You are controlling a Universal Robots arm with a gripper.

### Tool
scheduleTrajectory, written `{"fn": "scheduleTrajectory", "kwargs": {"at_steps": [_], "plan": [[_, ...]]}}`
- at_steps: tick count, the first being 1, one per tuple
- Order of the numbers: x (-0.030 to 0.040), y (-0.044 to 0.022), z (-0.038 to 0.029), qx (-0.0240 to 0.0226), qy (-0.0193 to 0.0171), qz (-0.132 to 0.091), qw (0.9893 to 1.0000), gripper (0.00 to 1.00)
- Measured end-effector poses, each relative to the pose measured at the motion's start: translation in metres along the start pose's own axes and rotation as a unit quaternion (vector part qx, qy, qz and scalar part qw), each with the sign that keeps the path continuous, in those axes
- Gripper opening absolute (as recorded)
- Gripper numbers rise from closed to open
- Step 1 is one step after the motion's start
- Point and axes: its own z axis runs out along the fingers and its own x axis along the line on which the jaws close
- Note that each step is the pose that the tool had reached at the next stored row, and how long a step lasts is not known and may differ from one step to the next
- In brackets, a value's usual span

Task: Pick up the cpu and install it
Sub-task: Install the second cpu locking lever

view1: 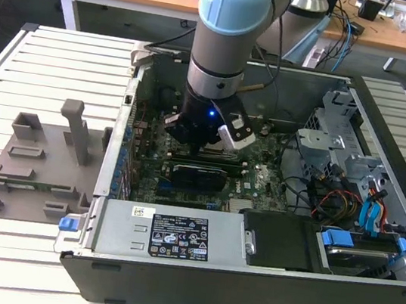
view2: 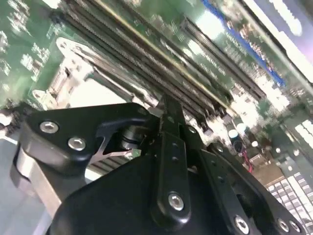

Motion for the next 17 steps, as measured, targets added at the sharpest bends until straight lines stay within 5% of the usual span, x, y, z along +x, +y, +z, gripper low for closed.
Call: {"fn": "scheduleTrajectory", "kwargs": {"at_steps": [7, 9, 12, 17], "plan": [[-0.04, 0.0195, 0.0009, 0.0109, 0.0033, 0.0, 0.9999, 0.11], [-0.0419, 0.024, 0.0009, 0.0137, 0.0037, 0.001, 0.9999, 0.11], [-0.0424, 0.0294, -0.0162, 0.0192, 0.0046, 0.001, 0.9998, 0.11], [-0.042, 0.0323, -0.0417, 0.0209, 0.0049, 0.001, 0.9998, 0.11]]}}
